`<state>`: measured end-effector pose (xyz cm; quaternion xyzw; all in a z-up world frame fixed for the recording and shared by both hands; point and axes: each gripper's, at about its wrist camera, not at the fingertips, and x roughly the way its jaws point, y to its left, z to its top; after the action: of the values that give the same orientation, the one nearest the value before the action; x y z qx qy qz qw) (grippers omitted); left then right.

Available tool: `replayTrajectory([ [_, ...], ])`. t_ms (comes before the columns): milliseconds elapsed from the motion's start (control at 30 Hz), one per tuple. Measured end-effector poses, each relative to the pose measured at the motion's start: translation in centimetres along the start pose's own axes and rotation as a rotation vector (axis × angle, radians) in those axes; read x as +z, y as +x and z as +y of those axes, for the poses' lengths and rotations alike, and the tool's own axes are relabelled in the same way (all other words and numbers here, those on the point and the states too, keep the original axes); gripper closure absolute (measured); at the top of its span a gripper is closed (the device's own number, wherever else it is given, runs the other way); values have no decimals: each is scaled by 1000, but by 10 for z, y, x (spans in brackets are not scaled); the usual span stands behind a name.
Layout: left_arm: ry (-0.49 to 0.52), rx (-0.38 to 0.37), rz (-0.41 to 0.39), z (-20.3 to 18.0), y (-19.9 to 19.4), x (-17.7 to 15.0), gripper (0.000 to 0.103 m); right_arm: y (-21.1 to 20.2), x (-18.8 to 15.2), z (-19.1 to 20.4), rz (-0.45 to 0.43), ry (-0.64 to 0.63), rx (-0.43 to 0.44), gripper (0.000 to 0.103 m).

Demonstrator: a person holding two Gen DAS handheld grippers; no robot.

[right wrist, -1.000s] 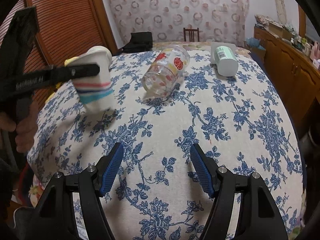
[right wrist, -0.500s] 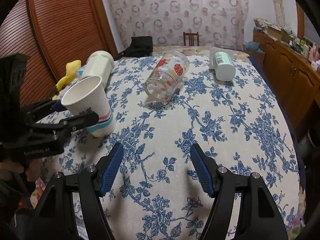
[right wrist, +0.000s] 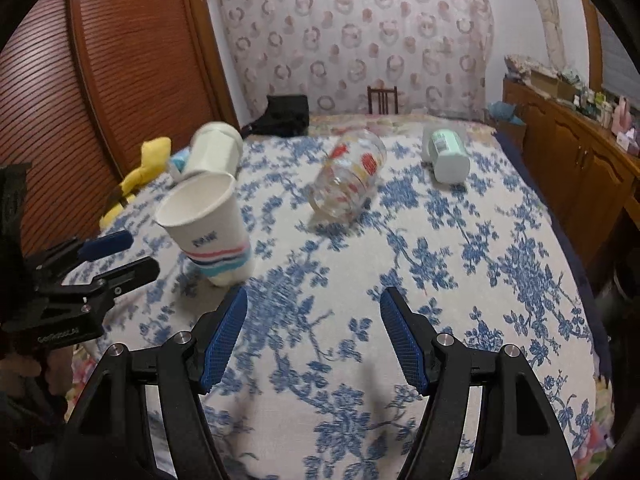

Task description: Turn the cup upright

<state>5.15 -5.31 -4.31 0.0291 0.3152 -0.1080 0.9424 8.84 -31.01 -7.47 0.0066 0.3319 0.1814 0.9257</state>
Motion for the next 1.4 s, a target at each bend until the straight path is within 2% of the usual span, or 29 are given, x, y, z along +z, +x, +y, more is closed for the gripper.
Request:
replayTrajectory([
  [167,-13,47,-49,10,-21,1,34,-14,3,18,-68,-15,-8,32],
  [500,-62,114,-135,23,-51,7,34,-28,8,30,-144,-9,-43,20],
  [700,-85,168,-202,26,-65,5,34,-48,7,36,-244,-21,-98,19],
  [867,-98,183,-233,28,-72,1,32,-64,4,39,-310,-24,-125,19],
  [1400,-93,194,-247,27,-79,-5,30,-65,-2,37,-310,-16,-126,19],
])
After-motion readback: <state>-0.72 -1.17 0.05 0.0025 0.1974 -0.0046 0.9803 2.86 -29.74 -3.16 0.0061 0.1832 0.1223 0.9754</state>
